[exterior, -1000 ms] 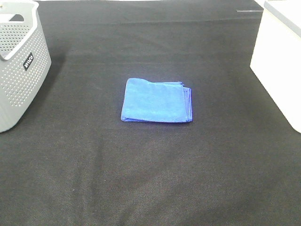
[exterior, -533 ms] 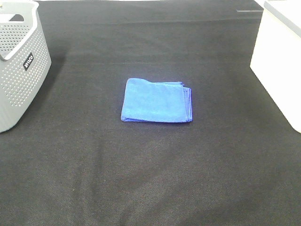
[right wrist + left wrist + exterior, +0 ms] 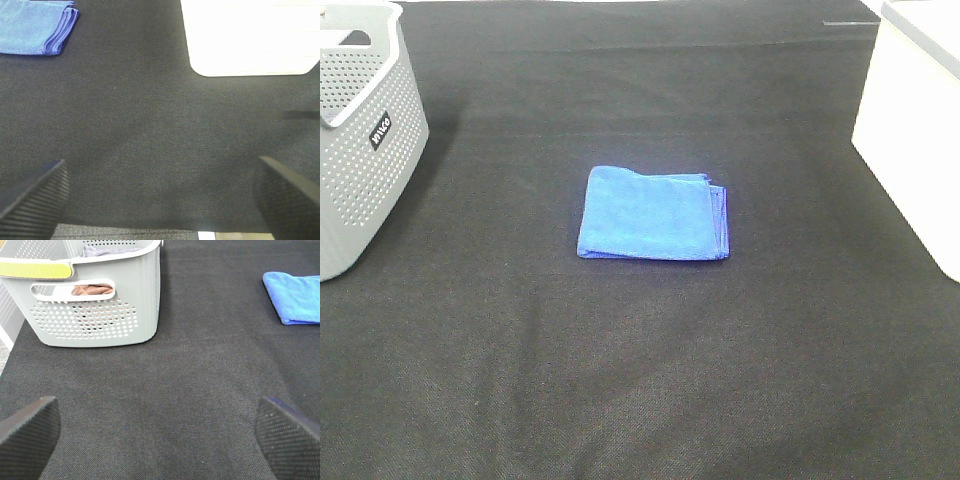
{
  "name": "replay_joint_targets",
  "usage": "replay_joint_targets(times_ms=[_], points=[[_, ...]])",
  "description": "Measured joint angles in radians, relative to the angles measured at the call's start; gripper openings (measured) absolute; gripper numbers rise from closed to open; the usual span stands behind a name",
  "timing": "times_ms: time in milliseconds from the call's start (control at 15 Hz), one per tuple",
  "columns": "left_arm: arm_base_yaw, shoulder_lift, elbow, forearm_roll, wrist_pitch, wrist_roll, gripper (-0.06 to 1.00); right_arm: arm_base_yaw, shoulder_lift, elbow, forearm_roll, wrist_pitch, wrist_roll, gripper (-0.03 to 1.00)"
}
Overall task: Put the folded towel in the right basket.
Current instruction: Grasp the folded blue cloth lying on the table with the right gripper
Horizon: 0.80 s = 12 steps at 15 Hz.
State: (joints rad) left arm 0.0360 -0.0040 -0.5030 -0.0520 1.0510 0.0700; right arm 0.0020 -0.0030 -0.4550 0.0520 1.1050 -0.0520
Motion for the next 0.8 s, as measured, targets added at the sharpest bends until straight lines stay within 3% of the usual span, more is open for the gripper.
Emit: replay_joint_targets(times_ms=[400,600,800], points=[[0.0,0.0,0.0,0.0,0.0,0.0,0.99,0.0,0.005,-0.012,0.003,-0.002,0.0,0.96],[0.0,0.0,0.0,0.0,0.0,0.0,0.99,0.0,0.145,-0.093,0.024,-0.002,0.0,0.96],[0.0,0.0,0.0,0.0,0.0,0.0,0.99,0.0,0.611,-0.407,0.104,0.075,0.0,0.96]])
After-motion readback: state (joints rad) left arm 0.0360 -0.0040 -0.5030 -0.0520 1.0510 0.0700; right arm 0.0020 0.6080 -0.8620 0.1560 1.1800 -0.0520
